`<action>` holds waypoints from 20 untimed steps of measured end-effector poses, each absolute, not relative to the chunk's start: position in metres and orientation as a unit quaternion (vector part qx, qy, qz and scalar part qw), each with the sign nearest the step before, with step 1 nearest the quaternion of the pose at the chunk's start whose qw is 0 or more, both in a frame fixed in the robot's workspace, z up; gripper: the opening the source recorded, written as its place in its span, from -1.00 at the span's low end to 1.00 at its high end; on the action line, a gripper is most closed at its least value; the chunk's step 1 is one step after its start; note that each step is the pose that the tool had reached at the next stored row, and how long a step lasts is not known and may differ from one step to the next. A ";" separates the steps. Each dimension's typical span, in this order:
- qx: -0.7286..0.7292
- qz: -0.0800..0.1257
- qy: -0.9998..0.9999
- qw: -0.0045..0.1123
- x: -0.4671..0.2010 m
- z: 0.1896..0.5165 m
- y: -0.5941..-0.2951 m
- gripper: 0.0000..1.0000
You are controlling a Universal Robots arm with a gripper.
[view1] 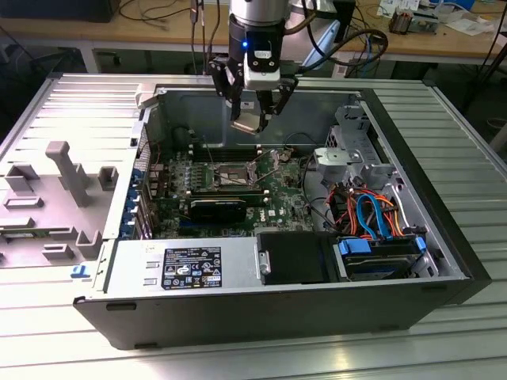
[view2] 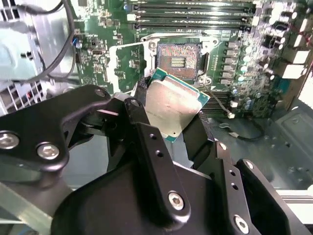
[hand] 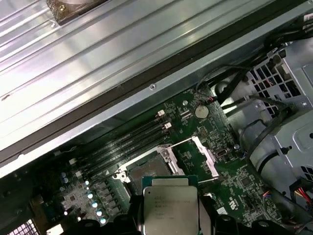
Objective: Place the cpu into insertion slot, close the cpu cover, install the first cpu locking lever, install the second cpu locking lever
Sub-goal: 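Place the cpu into insertion slot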
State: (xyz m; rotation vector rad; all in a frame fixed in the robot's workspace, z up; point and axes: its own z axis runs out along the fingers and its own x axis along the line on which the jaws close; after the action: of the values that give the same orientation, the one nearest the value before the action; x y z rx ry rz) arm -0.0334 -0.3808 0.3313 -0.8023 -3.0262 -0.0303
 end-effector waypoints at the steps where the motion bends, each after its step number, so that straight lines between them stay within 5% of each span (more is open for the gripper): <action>1: -0.271 -0.010 -0.962 0.005 -0.033 0.328 -0.381 0.08; 20: -0.424 -0.010 -0.906 0.004 -0.034 0.300 -0.381 0.08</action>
State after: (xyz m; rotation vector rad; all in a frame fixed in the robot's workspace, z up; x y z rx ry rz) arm -0.0338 -0.3808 0.3000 -1.3280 -2.8390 -0.0328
